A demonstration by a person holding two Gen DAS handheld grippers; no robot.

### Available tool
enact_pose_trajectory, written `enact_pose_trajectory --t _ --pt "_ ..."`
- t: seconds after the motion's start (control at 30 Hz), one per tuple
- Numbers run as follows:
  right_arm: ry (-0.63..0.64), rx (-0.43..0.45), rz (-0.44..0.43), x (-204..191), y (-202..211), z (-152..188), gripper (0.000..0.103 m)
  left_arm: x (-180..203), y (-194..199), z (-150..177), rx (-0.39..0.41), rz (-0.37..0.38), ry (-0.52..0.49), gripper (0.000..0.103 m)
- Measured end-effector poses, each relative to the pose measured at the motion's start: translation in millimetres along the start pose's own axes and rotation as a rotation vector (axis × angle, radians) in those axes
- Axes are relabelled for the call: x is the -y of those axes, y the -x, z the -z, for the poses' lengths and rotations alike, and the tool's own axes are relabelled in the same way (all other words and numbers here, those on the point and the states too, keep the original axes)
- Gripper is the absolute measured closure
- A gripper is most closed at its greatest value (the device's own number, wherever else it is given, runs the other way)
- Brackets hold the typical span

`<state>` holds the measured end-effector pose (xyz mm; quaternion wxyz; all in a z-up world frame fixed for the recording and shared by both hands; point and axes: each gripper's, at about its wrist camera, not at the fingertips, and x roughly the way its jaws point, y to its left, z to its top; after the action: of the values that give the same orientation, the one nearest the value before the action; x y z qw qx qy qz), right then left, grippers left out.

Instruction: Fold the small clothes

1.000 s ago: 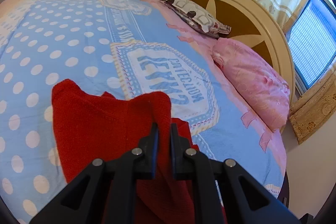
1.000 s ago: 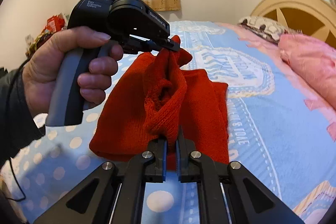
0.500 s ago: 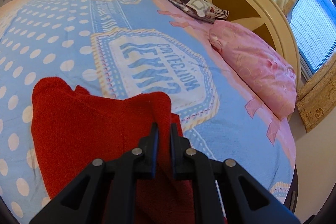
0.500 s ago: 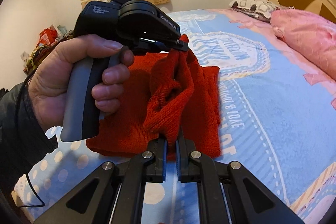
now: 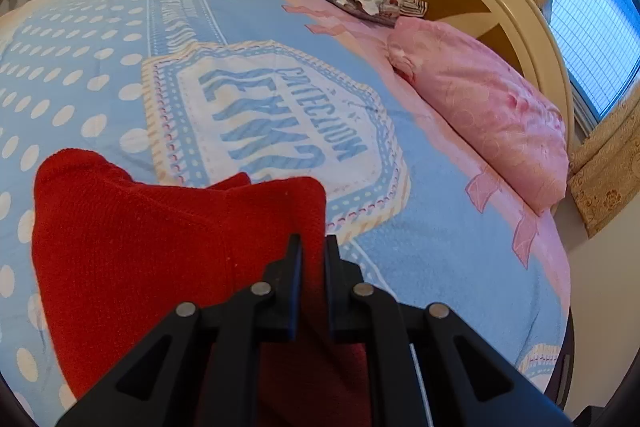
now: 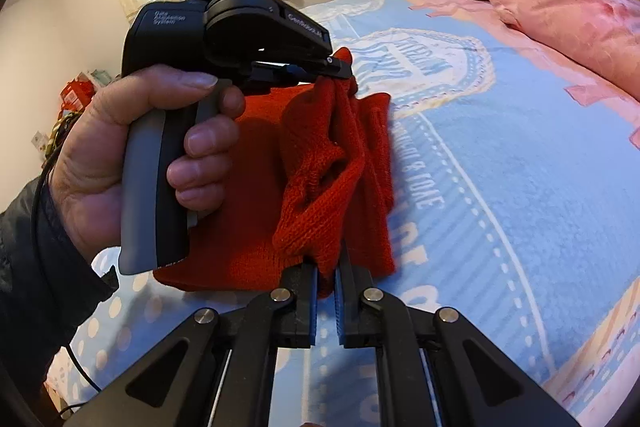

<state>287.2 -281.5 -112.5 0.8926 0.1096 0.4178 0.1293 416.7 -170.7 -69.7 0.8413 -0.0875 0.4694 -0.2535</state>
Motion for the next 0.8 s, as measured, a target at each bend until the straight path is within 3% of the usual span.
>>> enact_pose_trajectory --t 0.33,0.53,0.67,0.8 --pt "-0.065 -0.025 -0.032 10.9 -2.9 5.0 0.097 10.2 -10.3 0.9 -0.021 -0.038 -0.034 0.092" --pt "-0.118 -0.014 -0.064 18.2 -1.8 4.1 0.096 16.7 10.2 4.5 0.036 -0.052 -0.064 0.092" --pt "-0.144 0.011 -0.057 22.8 4.4 2.0 0.087 6.5 35.3 15.6 0.074 -0.028 -0.059 0.090" --pt "-0.105 0.072 -0.020 14.6 17.1 -0.5 0.067 -17.4 65.3 42.9 0.121 -0.060 -0.032 0.089"
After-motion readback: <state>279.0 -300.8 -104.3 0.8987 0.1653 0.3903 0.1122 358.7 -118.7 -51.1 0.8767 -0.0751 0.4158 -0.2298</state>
